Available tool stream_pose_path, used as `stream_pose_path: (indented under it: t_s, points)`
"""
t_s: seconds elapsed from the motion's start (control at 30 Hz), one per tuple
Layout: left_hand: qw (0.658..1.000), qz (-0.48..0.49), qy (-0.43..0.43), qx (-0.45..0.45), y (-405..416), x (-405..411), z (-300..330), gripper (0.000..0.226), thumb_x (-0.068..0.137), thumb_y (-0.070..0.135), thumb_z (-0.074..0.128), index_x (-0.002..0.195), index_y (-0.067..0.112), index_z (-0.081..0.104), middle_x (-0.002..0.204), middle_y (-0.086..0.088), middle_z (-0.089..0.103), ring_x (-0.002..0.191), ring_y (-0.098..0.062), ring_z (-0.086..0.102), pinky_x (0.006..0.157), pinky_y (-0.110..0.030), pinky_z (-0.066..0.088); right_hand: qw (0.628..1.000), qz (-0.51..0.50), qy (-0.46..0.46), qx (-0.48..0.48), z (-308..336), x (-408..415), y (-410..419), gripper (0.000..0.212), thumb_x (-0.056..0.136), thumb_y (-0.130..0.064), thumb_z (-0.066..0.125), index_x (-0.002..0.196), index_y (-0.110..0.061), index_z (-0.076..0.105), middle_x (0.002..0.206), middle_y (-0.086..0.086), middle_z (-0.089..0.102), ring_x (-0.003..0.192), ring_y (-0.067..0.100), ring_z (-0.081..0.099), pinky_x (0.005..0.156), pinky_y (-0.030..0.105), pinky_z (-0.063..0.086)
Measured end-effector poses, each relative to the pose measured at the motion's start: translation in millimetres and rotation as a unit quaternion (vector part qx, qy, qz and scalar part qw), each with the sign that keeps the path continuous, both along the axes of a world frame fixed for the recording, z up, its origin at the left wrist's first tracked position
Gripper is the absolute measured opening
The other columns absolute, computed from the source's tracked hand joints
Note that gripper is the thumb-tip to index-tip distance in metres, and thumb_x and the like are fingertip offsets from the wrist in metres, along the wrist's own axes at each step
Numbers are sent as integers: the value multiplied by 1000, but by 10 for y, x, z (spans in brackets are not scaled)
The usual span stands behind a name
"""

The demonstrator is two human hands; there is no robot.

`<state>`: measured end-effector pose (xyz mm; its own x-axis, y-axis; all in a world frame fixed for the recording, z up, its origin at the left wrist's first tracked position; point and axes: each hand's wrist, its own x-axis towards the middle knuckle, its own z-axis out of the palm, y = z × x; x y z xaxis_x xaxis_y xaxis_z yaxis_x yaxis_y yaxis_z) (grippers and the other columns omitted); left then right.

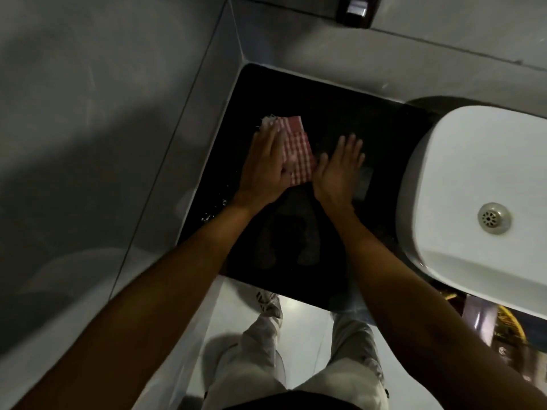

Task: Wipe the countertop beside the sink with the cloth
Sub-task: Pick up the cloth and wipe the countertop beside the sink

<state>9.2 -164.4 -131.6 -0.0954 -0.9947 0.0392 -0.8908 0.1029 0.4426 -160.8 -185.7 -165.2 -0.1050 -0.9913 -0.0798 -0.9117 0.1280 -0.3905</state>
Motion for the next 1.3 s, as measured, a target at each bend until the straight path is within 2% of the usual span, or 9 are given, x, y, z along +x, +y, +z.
stream_pose_path:
  t_s: [0.1,0.2,0.37,0.53,0.67,0.77,0.9,1.03,1.3]
  points:
    - [989,-119,-82,43,-416,-62,-101,80,99,44,48,160,-1,19,169,-20,17,159,-36,8,130,-49,5,998,18,68,2,-169,-117,191,68,104,-39,28,161,-3,20,171,17,16,160,33,11,130,52,6]
    - [974,-151,-156,63,-530,-106,-255,86,99,62,25,161,2,17,170,-17,12,160,-33,5,128,-50,2,997,0,71,-4,-181,-82,132,66,104,-38,29,161,-4,21,171,15,17,160,31,13,131,51,7]
    - [993,-47,-110,0,-318,-109,-351,97,93,70,46,152,-7,37,162,-26,33,152,-44,28,123,-60,22,998,-2,61,-2,-133,-101,159,63,106,-35,29,161,-6,23,171,14,17,160,29,12,131,49,6]
    - [986,100,-98,94,89,65,-294,131,72,94,42,159,-2,20,170,-21,16,158,-40,9,128,-55,4,998,-9,67,-4,-96,-72,175,64,105,-37,28,161,-6,22,171,13,18,160,29,13,131,50,7]
    - [971,176,-108,117,525,235,-286,144,64,102,38,159,-4,15,170,-24,11,158,-41,6,127,-57,2,999,-3,54,1,-93,-88,176,66,105,-40,24,161,-6,21,171,13,16,160,29,11,131,51,6]
    - [960,222,-113,125,867,316,-296,135,72,96,37,159,-4,13,170,-24,8,158,-41,4,127,-57,0,999,0,47,-1,-89,-92,184,67,105,-42,21,161,-7,21,171,13,16,160,29,11,131,52,6]
    - [945,272,-116,137,1267,346,-316,105,90,73,36,160,-2,11,170,-24,8,158,-42,5,126,-61,7,999,6,47,-1,-80,-109,198,66,106,-43,20,161,-8,23,171,14,16,160,30,11,130,52,6]
    - [927,320,-125,152,1572,314,-352,96,94,67,31,161,0,10,170,-23,8,158,-41,5,126,-60,8,999,12,32,-4,-70,-128,206,65,106,-44,19,160,-9,27,171,14,19,160,29,13,131,51,6]
    - [918,332,-130,171,2180,187,-252,86,100,57,27,160,-2,12,169,-25,11,157,-43,7,127,-59,7,989,47,-142,18,51,-270,404,51,111,-32,32,152,-6,44,166,14,31,159,27,19,131,43,4]
